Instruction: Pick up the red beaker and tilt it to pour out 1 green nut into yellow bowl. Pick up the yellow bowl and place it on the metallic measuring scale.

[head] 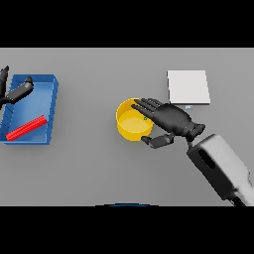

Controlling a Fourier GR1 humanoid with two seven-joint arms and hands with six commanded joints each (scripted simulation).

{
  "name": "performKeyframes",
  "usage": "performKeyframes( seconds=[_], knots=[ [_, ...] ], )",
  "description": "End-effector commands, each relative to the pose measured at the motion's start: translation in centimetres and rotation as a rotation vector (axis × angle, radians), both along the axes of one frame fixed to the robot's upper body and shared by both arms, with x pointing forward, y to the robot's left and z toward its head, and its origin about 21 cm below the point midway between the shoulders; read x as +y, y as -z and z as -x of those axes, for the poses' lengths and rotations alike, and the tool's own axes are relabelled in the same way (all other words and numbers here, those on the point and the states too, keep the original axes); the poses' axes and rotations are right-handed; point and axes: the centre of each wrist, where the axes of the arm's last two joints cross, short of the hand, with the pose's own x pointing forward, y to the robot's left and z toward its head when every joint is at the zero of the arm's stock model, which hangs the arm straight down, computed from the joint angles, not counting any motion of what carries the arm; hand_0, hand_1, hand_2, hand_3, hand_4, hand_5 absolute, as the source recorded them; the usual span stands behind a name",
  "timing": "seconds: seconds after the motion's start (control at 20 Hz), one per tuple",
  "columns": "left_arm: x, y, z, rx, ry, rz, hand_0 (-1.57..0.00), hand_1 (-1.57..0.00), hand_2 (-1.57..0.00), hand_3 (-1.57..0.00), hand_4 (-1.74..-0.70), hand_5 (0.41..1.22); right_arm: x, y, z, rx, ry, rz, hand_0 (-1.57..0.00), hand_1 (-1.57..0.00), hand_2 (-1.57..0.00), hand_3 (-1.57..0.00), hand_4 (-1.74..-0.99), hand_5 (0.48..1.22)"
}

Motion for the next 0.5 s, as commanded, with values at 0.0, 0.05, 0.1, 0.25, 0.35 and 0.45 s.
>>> performKeyframes(
  seconds=[0.0,0.05,0.1,0.25,0.35,0.45],
  knots=[
    [-0.1,0.0,-0.1,0.001,0.005,-0.004,0.0,0.0,0.0,0.0,-0.8,0.718,0.2,0.0,-0.2,0.009,-0.031,0.024,0.0,0.0,0.0,0.0,-1.277,0.677],
    [-0.1,0.2,0.1,0.004,0.01,0.001,0.0,0.0,0.0,0.0,-0.8,0.717,0.6,0.0,-0.7,0.014,-0.047,0.047,0.0,0.0,0.0,0.0,-1.269,0.683],
    [0.1,0.1,-0.2,0.003,-0.003,0.0,0.0,0.0,0.0,0.0,-0.8,0.716,0.6,-0.1,-1.0,0.021,-0.065,0.063,0.0,0.0,0.0,0.0,-1.261,0.685],
    [-0.2,0.1,0.0,-0.002,0.009,0.002,0.0,0.0,0.0,0.0,-0.79,0.723,1.7,0.8,-1.8,0.056,-0.11,0.096,0.0,0.0,0.0,0.0,-1.246,0.686],
    [0.0,-0.1,0.3,-0.005,0.014,-0.006,0.0,0.0,0.0,0.0,-0.8,0.729,1.9,1.2,-2.1,0.082,-0.127,0.12,0.0,0.0,0.0,0.0,-1.243,0.682],
    [-0.4,-0.3,0.2,-0.011,0.015,-0.008,0.0,0.0,0.0,0.0,-0.8,0.733,2.6,1.4,-2.4,0.103,-0.138,0.155,0.0,0.0,0.0,0.0,-1.26,0.679]
  ],
)
